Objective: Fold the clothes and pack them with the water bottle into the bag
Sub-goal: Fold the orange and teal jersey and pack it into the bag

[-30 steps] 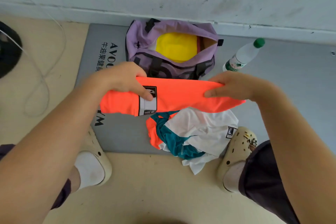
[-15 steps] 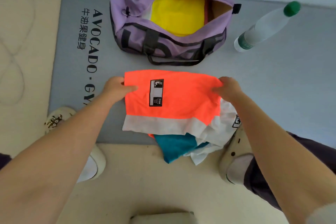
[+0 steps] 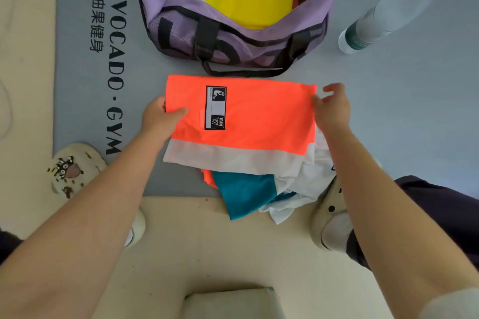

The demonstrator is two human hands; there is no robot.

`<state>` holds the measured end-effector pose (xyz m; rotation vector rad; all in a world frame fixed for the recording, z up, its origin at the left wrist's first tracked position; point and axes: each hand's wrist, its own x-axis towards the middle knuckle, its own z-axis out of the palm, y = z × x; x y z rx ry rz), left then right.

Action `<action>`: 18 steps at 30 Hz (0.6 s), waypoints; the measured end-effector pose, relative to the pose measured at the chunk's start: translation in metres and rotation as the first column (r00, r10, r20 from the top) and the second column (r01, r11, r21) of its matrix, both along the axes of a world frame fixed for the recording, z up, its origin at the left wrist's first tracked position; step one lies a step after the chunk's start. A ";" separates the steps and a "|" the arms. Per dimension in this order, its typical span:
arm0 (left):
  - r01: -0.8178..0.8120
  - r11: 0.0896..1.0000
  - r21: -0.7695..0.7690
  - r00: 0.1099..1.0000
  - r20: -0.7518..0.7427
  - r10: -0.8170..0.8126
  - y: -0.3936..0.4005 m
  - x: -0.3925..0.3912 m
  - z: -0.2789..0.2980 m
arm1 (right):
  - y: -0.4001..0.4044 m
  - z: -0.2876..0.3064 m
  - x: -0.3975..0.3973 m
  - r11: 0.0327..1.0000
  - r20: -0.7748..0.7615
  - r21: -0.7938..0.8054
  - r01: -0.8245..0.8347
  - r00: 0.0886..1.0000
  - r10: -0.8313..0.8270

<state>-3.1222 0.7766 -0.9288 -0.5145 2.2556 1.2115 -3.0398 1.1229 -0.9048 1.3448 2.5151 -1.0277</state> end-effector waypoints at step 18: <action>0.295 0.842 -0.452 0.833 -0.310 -0.458 0.029 0.112 0.024 | -0.032 0.024 0.099 0.954 0.248 -0.299 0.022 0.967 0.056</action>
